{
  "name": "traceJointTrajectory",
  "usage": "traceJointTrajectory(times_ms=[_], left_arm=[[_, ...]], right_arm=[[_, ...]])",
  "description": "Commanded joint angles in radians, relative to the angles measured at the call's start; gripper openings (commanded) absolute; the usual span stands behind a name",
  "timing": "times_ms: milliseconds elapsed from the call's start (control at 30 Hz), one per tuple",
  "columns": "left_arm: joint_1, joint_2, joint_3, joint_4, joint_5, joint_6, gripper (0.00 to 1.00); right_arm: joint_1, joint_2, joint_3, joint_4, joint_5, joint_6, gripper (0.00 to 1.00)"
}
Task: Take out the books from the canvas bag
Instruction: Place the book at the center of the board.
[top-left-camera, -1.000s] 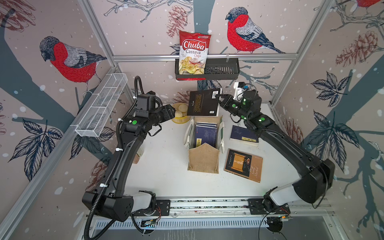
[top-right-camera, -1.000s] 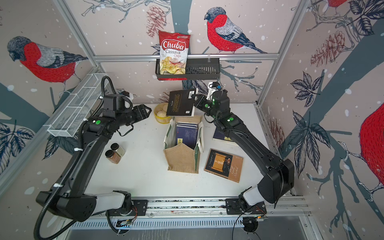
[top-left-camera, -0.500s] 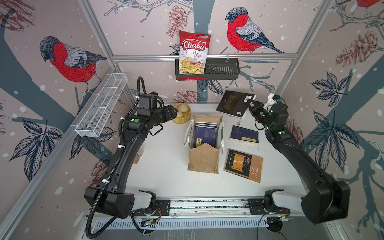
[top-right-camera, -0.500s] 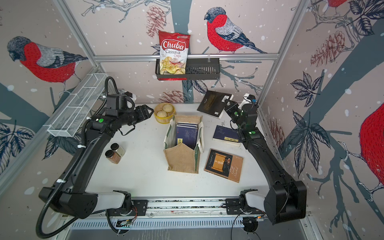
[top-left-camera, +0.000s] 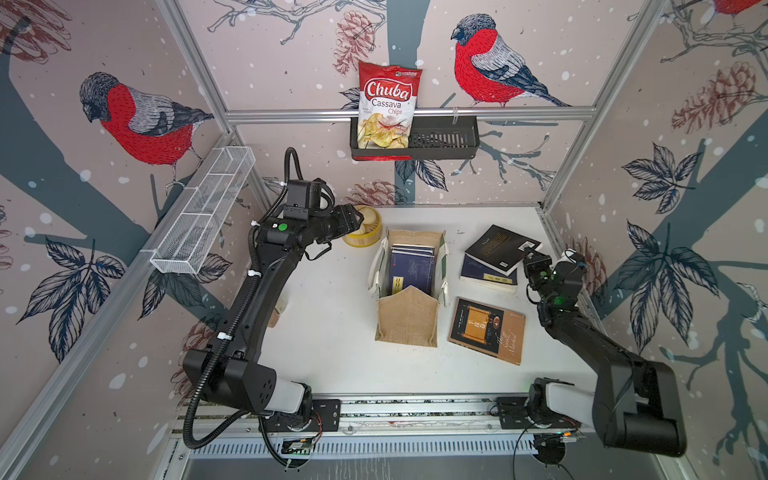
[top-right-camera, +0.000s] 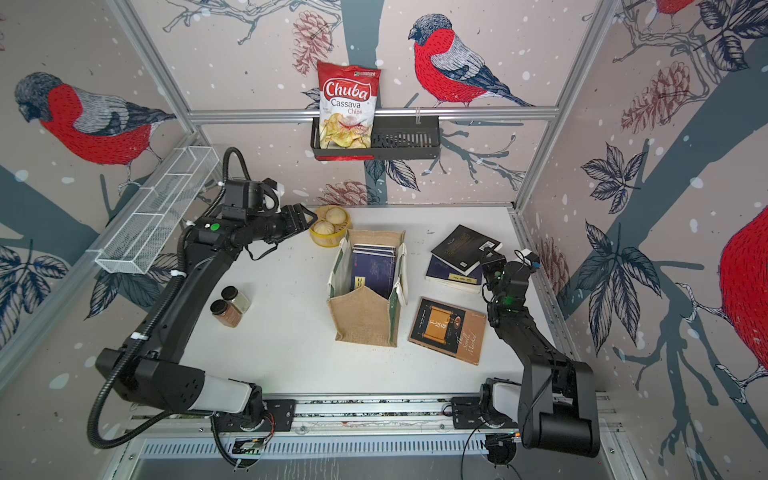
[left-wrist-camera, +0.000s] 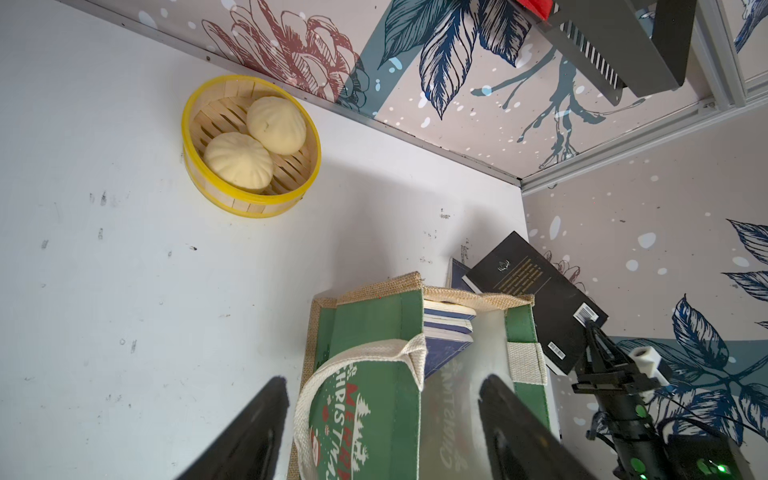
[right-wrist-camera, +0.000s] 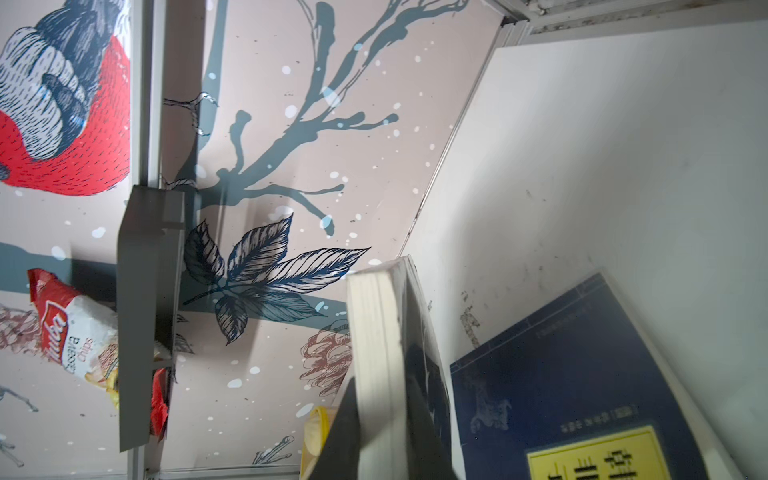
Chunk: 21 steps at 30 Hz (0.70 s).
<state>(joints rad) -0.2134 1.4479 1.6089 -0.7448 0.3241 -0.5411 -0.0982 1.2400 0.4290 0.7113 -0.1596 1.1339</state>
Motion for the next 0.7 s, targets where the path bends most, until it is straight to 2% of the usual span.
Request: traceJointTrajectory(times_ms=[0,200,467,600,667], left_arm=[[0.002,0.012,0.012,0.012,0.033,0.008,0.74],[-0.005,0.023,0.025,0.010,0.028,-0.005,0.74],[-0.040,0.009,-0.002,0.006,0.009,-0.018,0.74],[-0.045,0.009,0.010,-0.001,0.001,-0.020,0.74],[-0.045,0.009,0.016,-0.005,-0.006,-0.020,0.74]], right_arm=[[-0.040,0.081,-0.015,0.283,-0.023,0.045,0.07],[-0.145,0.320,0.087,0.407,-0.122,0.050,0.07],[-0.198,0.733,0.373,0.552,-0.184,0.120,0.07],[-0.193,0.848,0.503,0.432,-0.165,0.090,0.08],[-0.190,0.880,0.559,0.325,-0.146,0.056,0.18]])
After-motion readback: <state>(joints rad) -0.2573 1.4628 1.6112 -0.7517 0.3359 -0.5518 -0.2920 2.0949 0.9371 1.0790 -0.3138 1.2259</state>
